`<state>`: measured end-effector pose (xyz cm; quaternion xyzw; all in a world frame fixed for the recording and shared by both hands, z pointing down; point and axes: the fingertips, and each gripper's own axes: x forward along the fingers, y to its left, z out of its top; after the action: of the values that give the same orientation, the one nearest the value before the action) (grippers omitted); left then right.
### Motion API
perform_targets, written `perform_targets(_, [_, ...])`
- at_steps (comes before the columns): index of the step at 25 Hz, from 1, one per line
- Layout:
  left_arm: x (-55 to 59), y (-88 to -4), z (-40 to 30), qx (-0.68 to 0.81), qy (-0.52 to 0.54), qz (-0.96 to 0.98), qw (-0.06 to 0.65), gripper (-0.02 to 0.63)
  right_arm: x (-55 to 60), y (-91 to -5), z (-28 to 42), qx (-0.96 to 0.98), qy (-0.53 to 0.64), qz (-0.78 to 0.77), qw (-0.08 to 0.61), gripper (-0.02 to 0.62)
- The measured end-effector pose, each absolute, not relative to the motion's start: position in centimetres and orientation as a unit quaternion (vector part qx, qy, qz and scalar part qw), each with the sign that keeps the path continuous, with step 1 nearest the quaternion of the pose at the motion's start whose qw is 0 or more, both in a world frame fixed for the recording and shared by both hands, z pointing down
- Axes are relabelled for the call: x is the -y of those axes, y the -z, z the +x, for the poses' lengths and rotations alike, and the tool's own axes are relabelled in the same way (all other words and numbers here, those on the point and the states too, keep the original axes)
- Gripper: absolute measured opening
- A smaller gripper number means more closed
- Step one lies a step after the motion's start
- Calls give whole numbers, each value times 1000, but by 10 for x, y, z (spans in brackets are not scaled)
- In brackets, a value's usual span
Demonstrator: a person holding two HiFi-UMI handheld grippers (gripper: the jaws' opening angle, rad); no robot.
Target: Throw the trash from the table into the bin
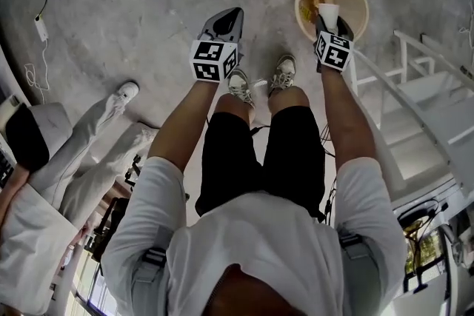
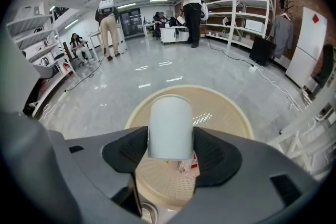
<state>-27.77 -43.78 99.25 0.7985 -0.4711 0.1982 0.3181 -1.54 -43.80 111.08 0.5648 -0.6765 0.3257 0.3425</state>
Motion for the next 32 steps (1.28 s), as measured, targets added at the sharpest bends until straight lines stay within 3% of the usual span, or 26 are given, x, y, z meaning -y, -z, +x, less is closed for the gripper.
perform_targets(8, [441,-1006,-279,467,-195,801,321,11,441,-1123,-14,676,-321,563,351,276])
perform_targets(19, [442,-875,-286,480,-178,809,288,11,438,-961,-44,698,-311,583,276,268])
perform_targets(22, [437,-817,-296,486,-175,810,279,11,431,-892,-59,707,-303,584,258,209])
perform_targets(27, [441,-714,-314,499,-157,815,250,11,440,-768,-81,731,-268,591,213,52])
perform_targets(32, [431,-627,-318,505,-135,823,224,11,430,-657,-91,755,-226,589,177,6])
